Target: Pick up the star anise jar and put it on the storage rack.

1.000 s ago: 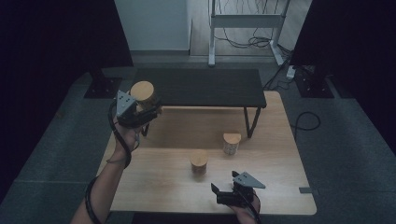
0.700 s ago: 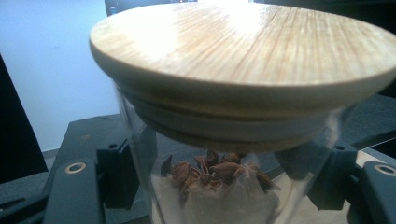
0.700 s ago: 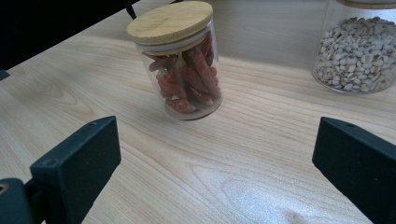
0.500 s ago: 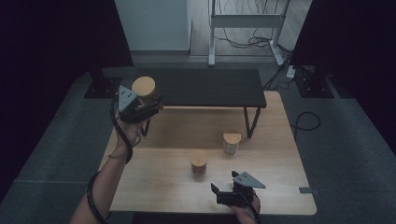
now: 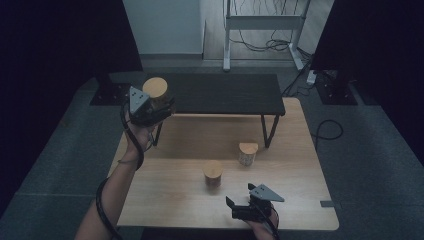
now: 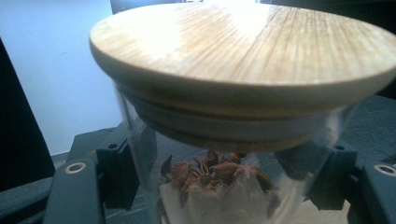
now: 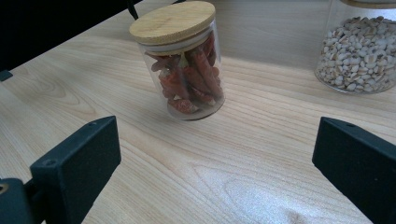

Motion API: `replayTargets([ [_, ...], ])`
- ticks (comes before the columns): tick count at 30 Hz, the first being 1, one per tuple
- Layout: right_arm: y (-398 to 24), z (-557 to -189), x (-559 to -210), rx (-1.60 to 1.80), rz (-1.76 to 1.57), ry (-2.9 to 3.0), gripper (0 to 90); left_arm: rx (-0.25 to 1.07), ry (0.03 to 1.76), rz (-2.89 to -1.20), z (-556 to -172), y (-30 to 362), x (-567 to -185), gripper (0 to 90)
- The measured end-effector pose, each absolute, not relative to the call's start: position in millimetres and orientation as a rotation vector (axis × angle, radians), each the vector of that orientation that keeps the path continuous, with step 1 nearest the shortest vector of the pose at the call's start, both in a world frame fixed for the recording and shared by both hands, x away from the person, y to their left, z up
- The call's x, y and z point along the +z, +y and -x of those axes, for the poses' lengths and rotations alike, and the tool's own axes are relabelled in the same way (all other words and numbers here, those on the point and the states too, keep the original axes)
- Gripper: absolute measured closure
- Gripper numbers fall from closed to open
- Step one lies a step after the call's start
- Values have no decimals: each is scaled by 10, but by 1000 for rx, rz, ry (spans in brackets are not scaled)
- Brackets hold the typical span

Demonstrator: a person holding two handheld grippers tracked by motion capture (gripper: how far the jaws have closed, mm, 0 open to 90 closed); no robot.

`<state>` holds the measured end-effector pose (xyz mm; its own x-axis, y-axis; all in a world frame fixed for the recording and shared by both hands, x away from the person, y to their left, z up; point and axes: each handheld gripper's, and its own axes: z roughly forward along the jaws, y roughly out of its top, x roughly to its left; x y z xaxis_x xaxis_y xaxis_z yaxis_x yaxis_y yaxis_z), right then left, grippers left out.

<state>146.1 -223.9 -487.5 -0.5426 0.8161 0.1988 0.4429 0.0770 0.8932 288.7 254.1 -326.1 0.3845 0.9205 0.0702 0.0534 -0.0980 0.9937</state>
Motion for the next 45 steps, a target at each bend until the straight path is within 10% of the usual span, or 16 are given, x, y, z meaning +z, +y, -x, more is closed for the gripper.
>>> replayTargets([
  [45, -2259, -1489, -4898, 1481, -1265, 2028, 6, 1020, 966, -1486, -3436, 2302, -3211, 263],
])
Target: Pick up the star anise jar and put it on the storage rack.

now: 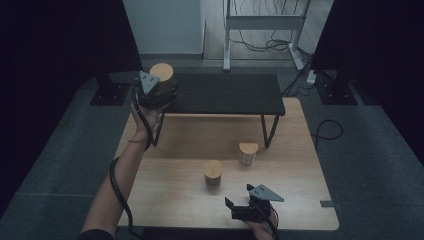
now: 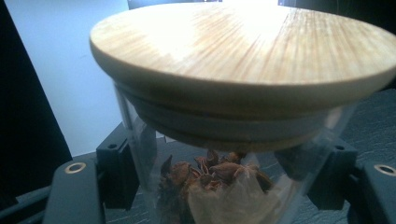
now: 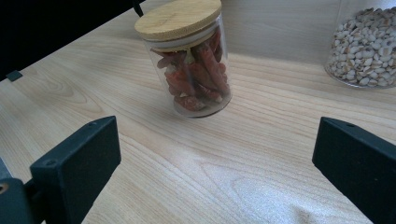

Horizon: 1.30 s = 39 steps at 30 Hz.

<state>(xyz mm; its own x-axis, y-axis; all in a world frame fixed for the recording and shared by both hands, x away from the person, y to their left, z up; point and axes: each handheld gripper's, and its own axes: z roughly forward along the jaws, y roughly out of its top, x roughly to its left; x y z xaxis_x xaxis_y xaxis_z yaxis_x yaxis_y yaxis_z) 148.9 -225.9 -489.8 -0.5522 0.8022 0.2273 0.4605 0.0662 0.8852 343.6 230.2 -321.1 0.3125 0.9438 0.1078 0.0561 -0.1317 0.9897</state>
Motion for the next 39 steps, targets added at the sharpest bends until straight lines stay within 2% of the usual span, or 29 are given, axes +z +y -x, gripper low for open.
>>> replayTargets([
  [39, -2253, -1484, -4901, 1476, -1258, 2029, 7, 998, 1088, -1479, -3626, 2288, -3236, 257],
])
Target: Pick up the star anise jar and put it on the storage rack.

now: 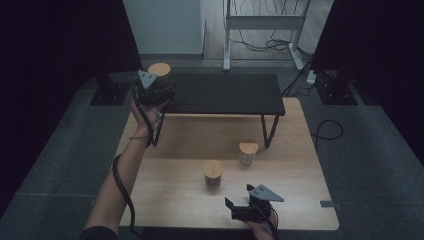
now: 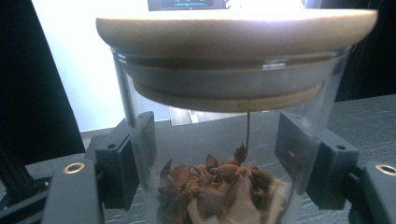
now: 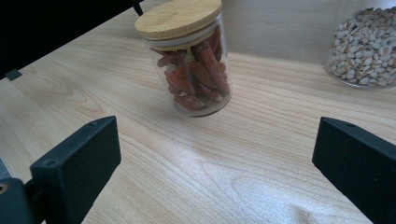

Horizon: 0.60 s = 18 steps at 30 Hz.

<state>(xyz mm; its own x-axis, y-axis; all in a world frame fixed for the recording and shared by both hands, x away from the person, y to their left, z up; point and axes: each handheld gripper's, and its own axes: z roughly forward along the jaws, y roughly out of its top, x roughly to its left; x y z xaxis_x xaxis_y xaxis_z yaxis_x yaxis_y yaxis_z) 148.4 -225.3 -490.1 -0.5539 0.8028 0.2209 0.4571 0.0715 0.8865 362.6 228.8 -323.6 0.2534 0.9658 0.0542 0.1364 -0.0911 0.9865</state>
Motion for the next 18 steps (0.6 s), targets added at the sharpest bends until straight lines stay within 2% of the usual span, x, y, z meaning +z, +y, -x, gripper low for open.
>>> replayTargets([
  [14, -2237, -1482, -4898, 1480, -1256, 2034, 7, 994, 1089, -1504, -3637, 2295, -3184, 254],
  [18, -2238, -1482, -4898, 1481, -1256, 2034, 7, 980, 1078, -1526, -3658, 2319, -3162, 199],
])
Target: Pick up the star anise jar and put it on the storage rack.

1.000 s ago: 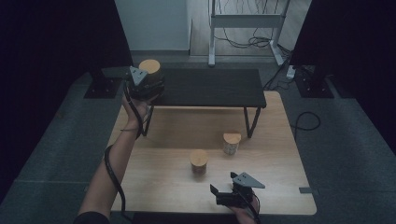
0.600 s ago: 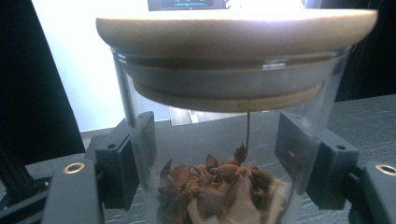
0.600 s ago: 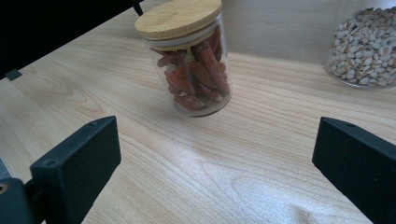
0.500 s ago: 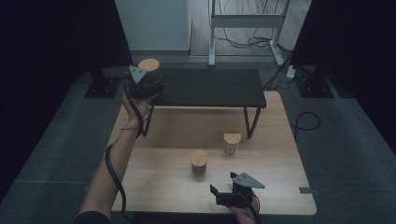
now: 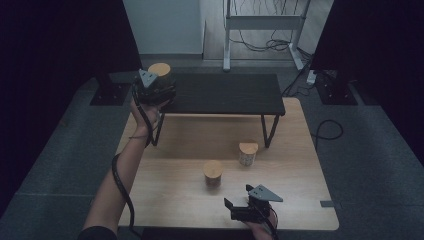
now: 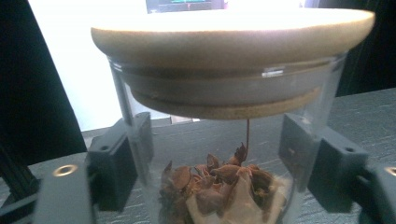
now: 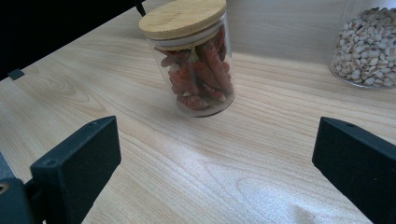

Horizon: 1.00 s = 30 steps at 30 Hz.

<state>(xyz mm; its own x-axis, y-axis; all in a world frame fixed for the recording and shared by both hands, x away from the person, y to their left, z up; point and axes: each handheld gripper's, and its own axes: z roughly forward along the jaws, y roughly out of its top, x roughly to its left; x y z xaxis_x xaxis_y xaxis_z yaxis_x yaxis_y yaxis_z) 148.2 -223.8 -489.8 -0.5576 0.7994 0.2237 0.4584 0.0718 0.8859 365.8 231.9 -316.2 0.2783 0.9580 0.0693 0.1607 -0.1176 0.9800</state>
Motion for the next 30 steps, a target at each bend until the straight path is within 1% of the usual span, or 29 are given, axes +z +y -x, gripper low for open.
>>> replayTargets([
  [5, -2234, -1482, -4898, 1481, -1250, 2037, 7, 1010, 1091, -1513, -3620, 2276, -3156, 120],
  [11, -2230, -1478, -4896, 1482, -1250, 2035, 7, 1010, 1099, -1500, -3597, 2293, -3153, 111],
  [16, -2219, -1476, -4894, 1478, -1249, 2038, 7, 1001, 1106, -1487, -3552, 2307, -3124, 70],
  [30, -2210, -1418, -4860, 1458, -1243, 2004, 7, 980, 1101, -1460, -3359, 2365, -3109, 45],
])
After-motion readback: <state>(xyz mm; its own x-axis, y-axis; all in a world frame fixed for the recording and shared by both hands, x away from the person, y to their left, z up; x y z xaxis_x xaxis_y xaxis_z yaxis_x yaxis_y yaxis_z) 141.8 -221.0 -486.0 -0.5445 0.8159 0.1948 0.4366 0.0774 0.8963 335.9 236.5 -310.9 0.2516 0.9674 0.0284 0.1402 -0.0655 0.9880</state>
